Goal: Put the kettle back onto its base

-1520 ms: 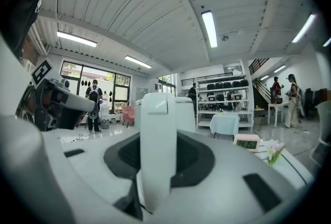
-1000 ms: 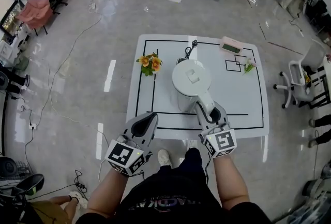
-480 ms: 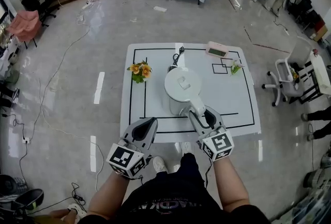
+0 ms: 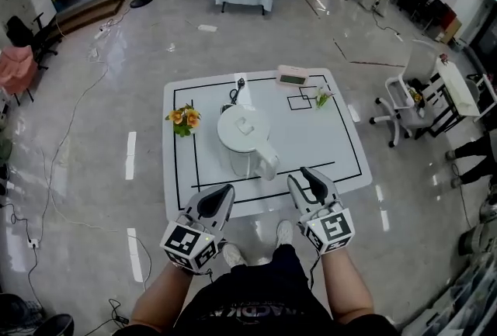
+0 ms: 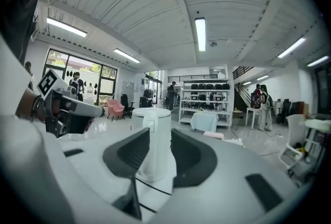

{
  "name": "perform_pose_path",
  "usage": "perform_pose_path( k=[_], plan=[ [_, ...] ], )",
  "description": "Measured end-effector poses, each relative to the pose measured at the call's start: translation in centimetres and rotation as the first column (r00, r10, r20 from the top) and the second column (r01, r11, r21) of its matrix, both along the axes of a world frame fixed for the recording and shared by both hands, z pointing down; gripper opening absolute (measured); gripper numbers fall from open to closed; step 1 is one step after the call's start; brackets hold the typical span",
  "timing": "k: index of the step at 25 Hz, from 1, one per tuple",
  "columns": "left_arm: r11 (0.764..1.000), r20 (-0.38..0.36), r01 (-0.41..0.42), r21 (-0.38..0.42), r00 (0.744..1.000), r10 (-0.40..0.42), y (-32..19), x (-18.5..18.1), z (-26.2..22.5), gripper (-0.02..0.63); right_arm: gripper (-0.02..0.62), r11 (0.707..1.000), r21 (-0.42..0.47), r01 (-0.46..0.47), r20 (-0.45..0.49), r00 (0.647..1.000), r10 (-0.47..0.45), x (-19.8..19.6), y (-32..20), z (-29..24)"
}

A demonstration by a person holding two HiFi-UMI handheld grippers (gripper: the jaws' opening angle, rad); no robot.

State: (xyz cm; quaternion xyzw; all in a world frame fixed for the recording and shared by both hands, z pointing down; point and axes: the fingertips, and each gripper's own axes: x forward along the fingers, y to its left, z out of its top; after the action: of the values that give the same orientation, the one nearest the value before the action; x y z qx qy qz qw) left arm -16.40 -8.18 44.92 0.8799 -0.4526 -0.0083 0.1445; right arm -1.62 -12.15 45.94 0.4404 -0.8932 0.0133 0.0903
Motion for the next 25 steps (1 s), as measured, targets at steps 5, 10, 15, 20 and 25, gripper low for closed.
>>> perform_pose_path(
  k=[5,10,15,20,25],
  plan=[
    [1.000,0.001,-0.026,0.016,1.000,0.026,0.0,2.7,-0.8,0.005,0.045,0.999,0.042,-0.017,0.000,1.000,0.017,2.7,0.9,-2.4],
    [1.000,-0.003,0.006,0.017,1.000,-0.006,0.1,5.8,-1.4,0.005,0.002,0.996,0.062,0.057,0.004,0.998,-0.058,4.7,1.5,-3.9],
    [0.998,0.025,0.066,0.000,0.998,-0.066,1.3,9.5,-1.7,0.003,0.002,0.990,0.066,0.125,0.020,0.992,-0.127,7.7,2.1,-4.9],
    [0.989,0.040,0.144,0.009,0.989,-0.144,2.7,12.8,-1.8,0.003,0.002,0.983,0.048,0.179,0.038,0.983,-0.181,10.8,2.3,-4.5],
    [0.972,0.032,0.233,0.015,0.972,-0.234,4.9,15.1,-1.7,0.003,0.002,0.972,0.034,0.234,0.064,0.970,-0.236,13.1,3.1,-4.0]
  ],
)
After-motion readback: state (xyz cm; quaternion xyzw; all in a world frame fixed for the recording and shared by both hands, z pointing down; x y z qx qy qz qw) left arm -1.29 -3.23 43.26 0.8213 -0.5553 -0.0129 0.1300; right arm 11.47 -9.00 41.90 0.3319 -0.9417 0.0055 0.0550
